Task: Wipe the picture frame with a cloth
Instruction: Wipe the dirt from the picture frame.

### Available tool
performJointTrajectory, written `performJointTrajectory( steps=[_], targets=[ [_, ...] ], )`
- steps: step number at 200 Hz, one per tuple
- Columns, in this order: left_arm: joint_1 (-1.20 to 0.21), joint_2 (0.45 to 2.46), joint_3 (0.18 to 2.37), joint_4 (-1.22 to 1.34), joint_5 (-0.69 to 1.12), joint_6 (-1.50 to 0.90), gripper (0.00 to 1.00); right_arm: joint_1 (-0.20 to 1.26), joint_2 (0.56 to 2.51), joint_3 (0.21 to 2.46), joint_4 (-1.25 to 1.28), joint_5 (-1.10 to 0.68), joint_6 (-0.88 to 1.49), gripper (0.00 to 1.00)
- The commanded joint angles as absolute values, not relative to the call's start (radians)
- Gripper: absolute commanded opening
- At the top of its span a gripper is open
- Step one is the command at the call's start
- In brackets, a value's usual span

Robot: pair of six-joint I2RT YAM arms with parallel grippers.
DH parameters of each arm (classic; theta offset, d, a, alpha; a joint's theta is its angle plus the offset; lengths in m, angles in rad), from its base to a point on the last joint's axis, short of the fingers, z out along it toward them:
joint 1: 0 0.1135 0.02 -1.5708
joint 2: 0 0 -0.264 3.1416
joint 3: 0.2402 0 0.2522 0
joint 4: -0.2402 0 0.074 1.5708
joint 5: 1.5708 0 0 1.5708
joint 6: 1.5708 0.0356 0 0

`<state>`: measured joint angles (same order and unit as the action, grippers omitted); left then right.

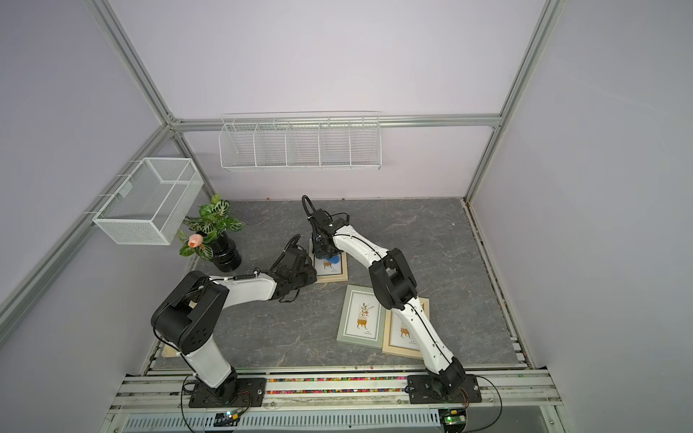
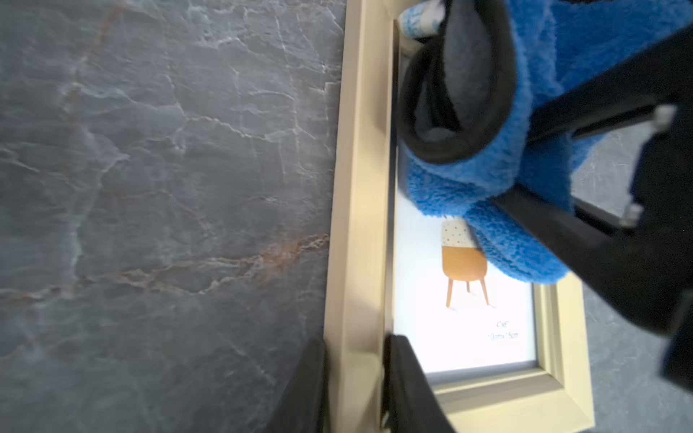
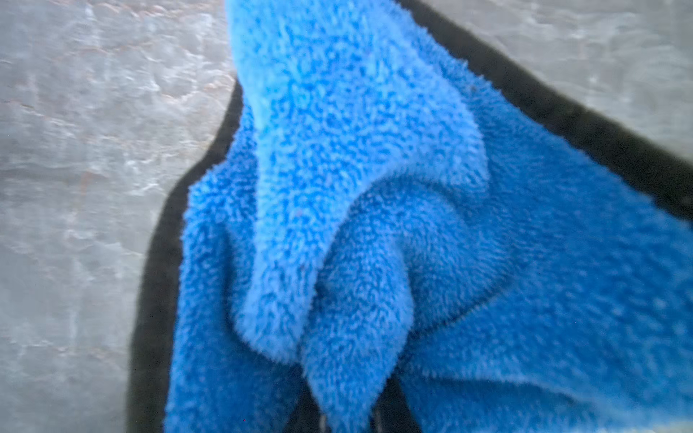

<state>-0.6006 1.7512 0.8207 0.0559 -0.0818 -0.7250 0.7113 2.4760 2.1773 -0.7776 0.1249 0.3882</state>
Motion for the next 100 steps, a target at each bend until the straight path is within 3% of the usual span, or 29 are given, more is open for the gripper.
performJointTrajectory(
  steps=[1,45,100],
  targets=[
    [-0.594,1.809,0.756,-0.156,-0.08,-0.758,0.19,0.737,2.408,2.02,-0.814,0.145,0.387,0.07],
    [-0.595,1.819,0.757,-0.147,-0.071,-0.759,0.19,0.759,2.315,1.869,-0.728,0.113,0.414,0.08],
    [-0.594,1.798,0.756,-0.166,-0.072,-0.756,0.19,0.711,2.579,2.338,-0.94,0.123,0.368,0.07]
  ],
)
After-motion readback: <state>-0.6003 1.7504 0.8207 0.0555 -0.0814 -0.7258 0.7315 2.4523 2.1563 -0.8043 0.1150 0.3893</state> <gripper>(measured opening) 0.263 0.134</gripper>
